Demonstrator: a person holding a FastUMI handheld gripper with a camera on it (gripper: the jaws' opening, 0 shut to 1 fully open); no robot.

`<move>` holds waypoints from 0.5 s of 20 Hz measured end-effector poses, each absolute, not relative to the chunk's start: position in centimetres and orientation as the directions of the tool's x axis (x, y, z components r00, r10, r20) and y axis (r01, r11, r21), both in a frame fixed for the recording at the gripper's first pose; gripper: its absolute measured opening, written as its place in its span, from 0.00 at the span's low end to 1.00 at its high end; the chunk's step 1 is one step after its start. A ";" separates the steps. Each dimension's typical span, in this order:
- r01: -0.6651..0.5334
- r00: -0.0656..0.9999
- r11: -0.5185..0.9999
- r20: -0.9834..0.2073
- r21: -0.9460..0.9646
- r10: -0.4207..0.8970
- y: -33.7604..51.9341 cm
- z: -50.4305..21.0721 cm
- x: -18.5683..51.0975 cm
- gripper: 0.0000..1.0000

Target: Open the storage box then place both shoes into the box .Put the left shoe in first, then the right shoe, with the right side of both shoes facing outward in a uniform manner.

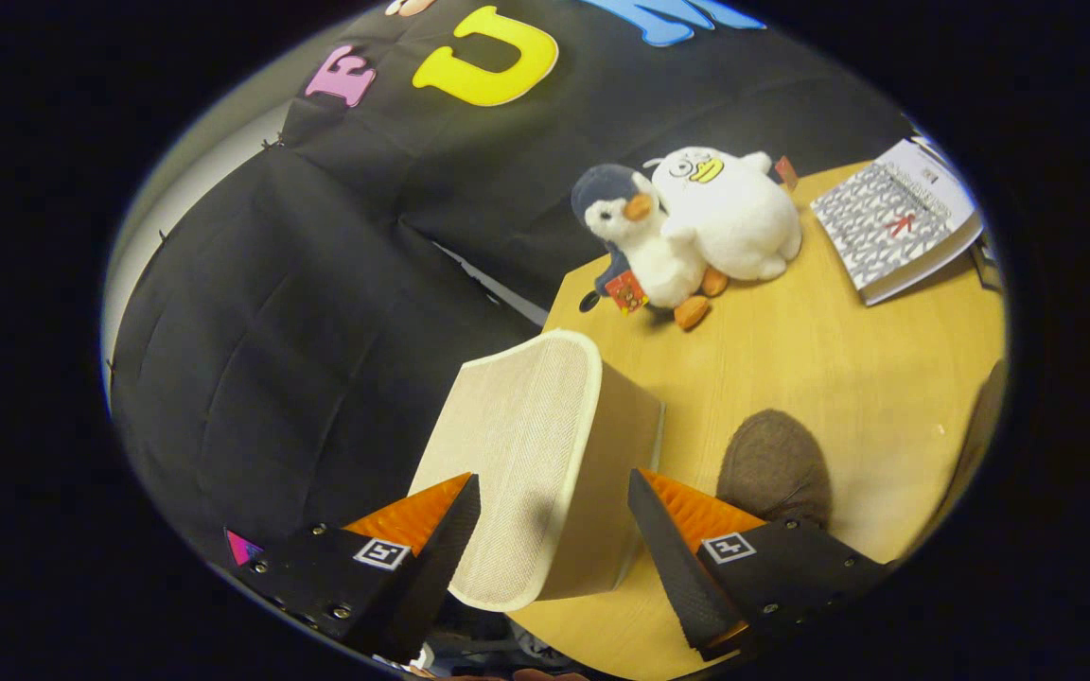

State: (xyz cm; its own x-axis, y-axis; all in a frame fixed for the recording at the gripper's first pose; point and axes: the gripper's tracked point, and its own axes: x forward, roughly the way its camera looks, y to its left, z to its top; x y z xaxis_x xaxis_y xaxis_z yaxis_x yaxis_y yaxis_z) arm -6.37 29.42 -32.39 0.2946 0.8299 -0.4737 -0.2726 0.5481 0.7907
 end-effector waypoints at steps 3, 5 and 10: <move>-0.199 0.260 0.513 -0.460 0.835 0.849 30.6 -33.3 -6.6 0.96; -0.177 0.246 0.501 -0.455 0.847 0.856 31.1 -33.5 -6.8 0.96; -0.151 0.239 0.465 -0.425 0.872 0.873 31.9 -33.0 -6.8 0.86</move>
State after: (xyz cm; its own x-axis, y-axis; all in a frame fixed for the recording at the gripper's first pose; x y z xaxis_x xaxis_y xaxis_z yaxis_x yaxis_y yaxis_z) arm -6.81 31.89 -33.03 0.2388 0.8734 -0.4245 -0.1509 0.4652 0.8722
